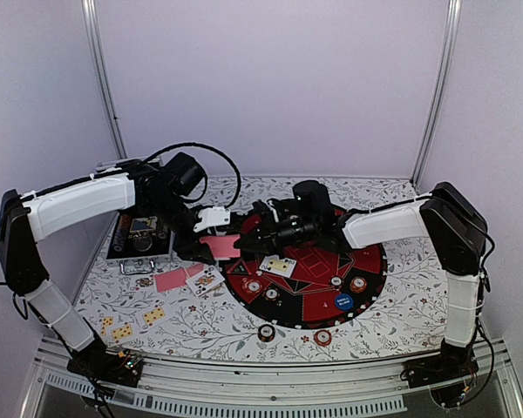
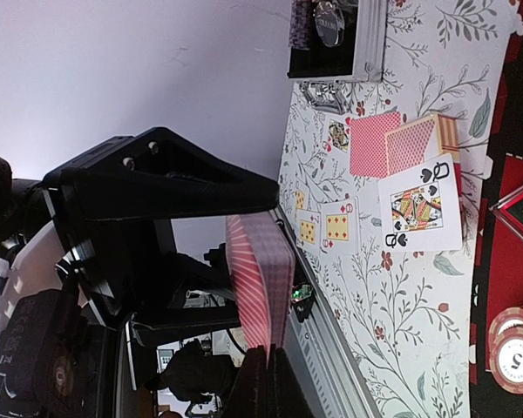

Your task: Distribute texas hold em gaming equipment

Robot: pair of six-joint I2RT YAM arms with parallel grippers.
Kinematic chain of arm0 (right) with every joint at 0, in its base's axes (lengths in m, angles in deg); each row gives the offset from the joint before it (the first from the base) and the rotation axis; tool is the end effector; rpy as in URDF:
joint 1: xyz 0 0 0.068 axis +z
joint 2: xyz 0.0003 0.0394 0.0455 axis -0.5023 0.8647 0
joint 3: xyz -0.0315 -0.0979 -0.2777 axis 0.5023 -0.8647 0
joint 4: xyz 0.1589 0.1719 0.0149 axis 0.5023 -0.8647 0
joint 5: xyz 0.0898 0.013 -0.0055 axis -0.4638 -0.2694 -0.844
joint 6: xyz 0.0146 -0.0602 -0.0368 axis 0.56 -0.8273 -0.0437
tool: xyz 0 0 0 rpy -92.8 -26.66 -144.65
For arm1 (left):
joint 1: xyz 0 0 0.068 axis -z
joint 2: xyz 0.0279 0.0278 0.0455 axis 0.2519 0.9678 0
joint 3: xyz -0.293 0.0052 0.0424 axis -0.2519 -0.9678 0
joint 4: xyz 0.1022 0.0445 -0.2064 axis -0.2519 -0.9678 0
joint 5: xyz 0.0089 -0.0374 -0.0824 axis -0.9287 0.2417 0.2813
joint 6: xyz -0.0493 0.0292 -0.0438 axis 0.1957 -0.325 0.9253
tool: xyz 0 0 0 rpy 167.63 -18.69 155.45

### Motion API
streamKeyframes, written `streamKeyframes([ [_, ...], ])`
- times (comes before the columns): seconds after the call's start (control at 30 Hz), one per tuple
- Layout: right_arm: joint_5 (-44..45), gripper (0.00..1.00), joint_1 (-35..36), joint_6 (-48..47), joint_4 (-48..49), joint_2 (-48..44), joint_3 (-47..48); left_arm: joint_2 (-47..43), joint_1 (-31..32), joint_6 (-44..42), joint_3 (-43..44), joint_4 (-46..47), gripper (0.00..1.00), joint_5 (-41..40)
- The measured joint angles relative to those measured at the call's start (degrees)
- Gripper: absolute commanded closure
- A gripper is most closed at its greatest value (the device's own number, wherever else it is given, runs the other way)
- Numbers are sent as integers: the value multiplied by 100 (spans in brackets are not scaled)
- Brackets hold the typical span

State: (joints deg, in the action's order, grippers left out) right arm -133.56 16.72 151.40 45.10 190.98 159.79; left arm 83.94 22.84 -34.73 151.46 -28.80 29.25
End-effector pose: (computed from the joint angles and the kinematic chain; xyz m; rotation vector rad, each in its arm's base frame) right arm 0.2785 0.3624 0.2323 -0.3275 2.4038 1.9563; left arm 0.2348 -0.1976 0.2814 1.8347 2.0128 -0.2974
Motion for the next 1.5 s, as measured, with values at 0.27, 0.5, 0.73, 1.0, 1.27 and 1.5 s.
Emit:
streamKeyframes([
  [0.27, -59, 100, -122, -2, 68, -120, -210, 0, 0, 4, 0, -7, 49, -24],
  [0.5, -166, 100, -369, -33, 48, -385, -546, -2, -35, 17, -2, -26, 49, -59],
  [0.73, -162, 100, -925, -155, -42, -533, -713, -13, -153, 17, -55, -116, 49, -111],
  [1.0, -149, 100, -1198, -476, -498, -372, -319, -70, -166, 39, -46, -219, 49, -103],
  [1.27, 17, 100, -1408, -1027, -1283, 992, 1259, -79, -170, 138, 85, -306, 49, -33],
  [1.5, 343, 100, -1504, -1443, -2100, 1904, 2205, -83, -170, 216, 83, -313, 49, 55],
])
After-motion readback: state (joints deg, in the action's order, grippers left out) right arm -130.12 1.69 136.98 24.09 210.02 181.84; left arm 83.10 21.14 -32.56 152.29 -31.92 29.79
